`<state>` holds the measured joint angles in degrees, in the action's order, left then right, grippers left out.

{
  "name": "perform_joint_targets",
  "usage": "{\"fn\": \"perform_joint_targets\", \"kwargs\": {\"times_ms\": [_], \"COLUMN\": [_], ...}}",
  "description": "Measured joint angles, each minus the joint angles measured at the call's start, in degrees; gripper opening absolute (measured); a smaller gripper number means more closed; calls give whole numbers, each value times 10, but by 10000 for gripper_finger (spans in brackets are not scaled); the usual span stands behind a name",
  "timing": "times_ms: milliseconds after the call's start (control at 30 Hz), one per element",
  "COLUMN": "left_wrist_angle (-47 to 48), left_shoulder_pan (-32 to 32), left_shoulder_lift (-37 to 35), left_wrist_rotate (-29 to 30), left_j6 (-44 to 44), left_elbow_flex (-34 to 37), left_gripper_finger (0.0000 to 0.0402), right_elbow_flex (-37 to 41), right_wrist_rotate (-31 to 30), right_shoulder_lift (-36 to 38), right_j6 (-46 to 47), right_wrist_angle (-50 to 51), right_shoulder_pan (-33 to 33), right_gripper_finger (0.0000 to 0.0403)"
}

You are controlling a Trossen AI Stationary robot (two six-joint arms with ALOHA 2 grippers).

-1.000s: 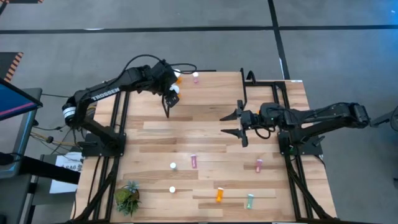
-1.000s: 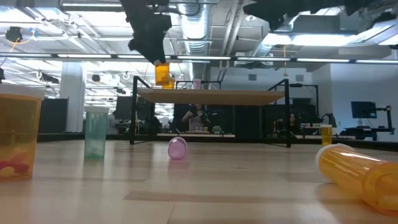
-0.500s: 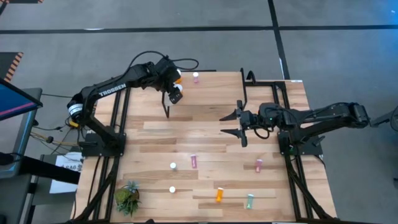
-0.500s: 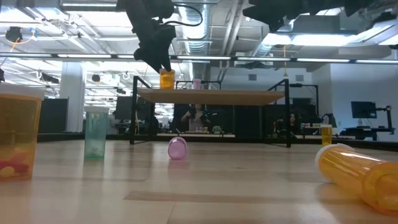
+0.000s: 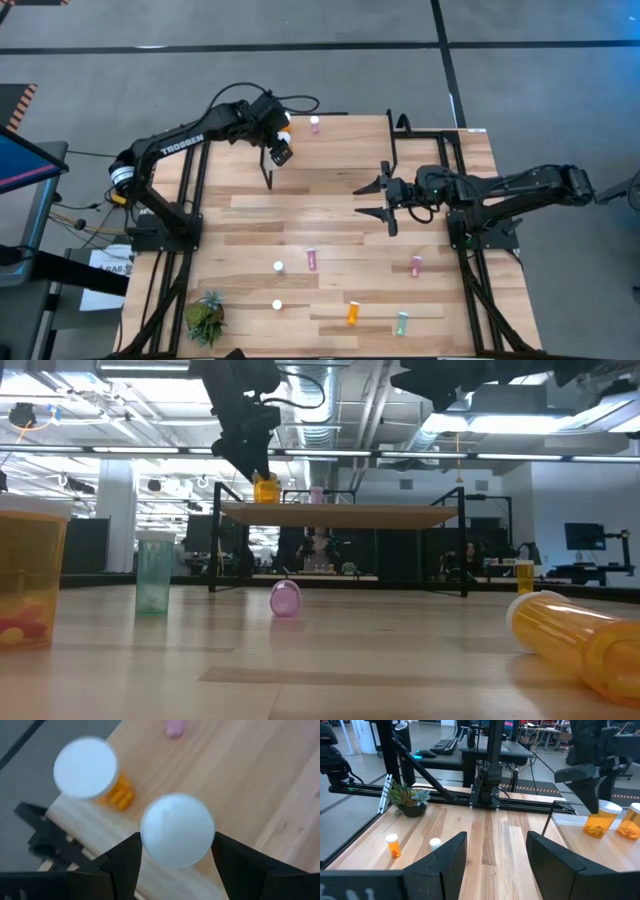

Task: Pick and place medicine bottles onto shelf by color
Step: Put the large orange pill bottle on the shelf align with the other large orange pill bottle

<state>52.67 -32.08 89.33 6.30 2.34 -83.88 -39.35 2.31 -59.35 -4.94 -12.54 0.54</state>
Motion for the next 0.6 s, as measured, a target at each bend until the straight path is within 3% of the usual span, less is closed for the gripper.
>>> {"fn": "perform_joint_targets", "kwargs": {"times_ms": [600], "left_wrist_angle": [28], "left_shoulder_pan": [1], "left_shoulder_lift": [-17], "left_wrist_rotate": [2], "left_j6": [-11], "left_elbow_flex": [0], "left_gripper_finger": [238], "right_elbow_flex": [0], "right_wrist_rotate": [0], "right_shoulder_lift": [0], "right_j6": [4], "right_wrist_angle": [5], "right_shoulder_pan": [0], "right_gripper_finger": [226]}}
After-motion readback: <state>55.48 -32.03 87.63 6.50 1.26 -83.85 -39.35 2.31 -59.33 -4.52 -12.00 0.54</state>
